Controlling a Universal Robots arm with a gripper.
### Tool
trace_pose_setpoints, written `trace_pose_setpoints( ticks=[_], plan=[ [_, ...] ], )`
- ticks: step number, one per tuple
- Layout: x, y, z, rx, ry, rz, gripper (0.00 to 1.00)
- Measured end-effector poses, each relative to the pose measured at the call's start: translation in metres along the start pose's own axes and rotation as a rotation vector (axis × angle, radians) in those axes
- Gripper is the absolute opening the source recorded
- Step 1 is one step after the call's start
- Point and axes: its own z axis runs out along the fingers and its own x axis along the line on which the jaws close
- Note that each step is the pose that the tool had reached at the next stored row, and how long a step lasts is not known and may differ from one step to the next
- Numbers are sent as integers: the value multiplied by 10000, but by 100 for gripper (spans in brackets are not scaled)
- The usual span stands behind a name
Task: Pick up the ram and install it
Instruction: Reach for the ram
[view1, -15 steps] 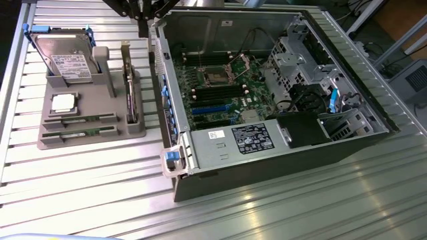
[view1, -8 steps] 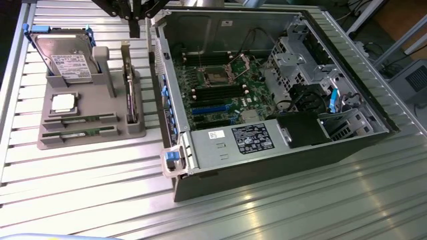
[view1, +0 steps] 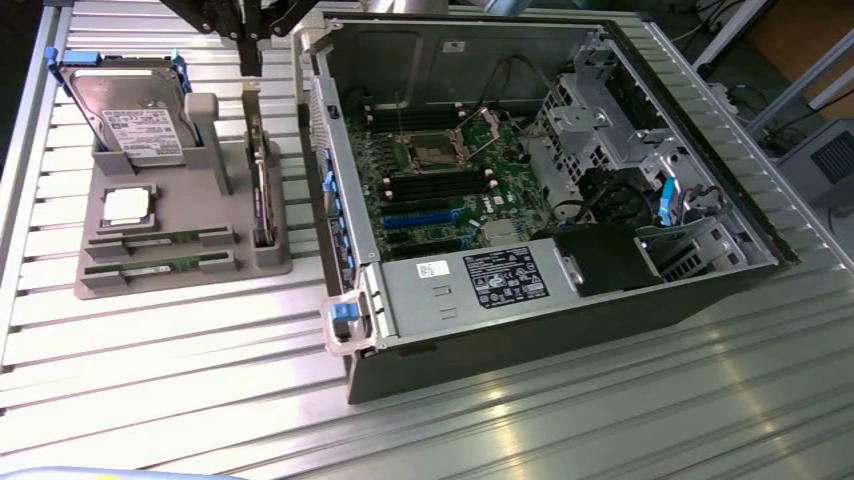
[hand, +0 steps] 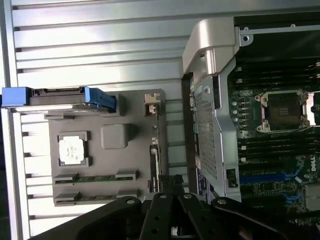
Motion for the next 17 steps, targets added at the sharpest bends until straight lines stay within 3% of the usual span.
trace_pose_setpoints(
  ticks=[11, 17],
  plan=[
    [275, -28, -6, 0, 0, -1, 10],
    [297, -192, -8, 19, -1, 0, 10]
  ],
)
